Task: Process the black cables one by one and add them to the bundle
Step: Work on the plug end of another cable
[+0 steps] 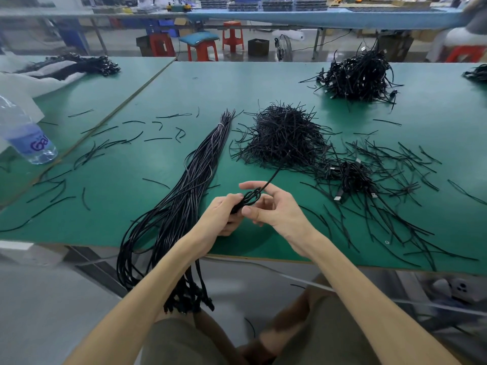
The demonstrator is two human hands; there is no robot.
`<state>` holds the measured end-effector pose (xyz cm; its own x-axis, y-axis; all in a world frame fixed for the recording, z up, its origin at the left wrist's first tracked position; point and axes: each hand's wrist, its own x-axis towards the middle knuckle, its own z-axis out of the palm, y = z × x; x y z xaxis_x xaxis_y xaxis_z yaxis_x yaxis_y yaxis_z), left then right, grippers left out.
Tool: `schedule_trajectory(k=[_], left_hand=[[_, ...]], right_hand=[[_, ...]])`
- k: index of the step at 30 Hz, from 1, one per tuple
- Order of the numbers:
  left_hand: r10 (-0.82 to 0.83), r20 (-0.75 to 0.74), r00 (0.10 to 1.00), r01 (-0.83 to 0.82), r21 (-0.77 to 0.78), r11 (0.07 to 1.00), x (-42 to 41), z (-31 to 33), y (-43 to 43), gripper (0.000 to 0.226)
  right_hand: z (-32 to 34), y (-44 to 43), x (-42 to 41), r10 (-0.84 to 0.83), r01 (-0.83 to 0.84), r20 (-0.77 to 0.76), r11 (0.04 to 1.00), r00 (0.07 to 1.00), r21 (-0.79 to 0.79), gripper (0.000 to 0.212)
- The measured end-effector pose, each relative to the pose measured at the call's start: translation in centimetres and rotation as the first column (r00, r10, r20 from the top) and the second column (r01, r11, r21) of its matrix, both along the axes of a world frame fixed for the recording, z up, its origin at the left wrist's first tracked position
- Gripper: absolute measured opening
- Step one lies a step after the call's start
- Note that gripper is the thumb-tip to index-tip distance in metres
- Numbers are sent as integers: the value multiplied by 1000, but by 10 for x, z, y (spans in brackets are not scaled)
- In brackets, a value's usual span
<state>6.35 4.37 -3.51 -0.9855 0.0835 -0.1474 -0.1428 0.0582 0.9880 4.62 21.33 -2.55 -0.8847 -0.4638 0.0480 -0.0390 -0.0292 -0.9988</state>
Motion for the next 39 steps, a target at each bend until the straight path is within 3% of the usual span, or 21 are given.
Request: schedule_trajectory(k=[6, 13, 17, 26, 31, 35, 39], left_hand=[[-40, -19, 999, 41, 26, 999, 0, -1, 0, 41], [20, -14, 1000, -20, -40, 999, 3, -2, 0, 52], [36, -9, 999, -36, -23, 999, 2, -1, -1, 58], [20, -35, 999, -21, -24, 1000, 4, 0, 1, 59], [52, -214, 976, -71, -84, 994, 8, 0, 5, 47], [35, -276, 961, -48, -43, 998, 9, 7, 3, 25], [21, -216, 976, 4, 113, 994, 8, 19, -11, 30]], right_hand=[[2, -3, 0, -49, 50, -16, 995, 999, 87, 24], [-4, -3, 2, -171, 265, -312, 919, 935, 292, 29], [0, -4, 4, -160, 290, -410, 915, 898, 279, 19], [-2, -6, 8, -115, 242, -371, 918, 921, 315, 3], [2, -5, 14, -257, 402, -473, 884, 843, 237, 14], [10, -3, 15, -253, 408, -495, 882, 831, 234, 16], [13, 2, 13, -284, 383, -408, 905, 868, 183, 16]])
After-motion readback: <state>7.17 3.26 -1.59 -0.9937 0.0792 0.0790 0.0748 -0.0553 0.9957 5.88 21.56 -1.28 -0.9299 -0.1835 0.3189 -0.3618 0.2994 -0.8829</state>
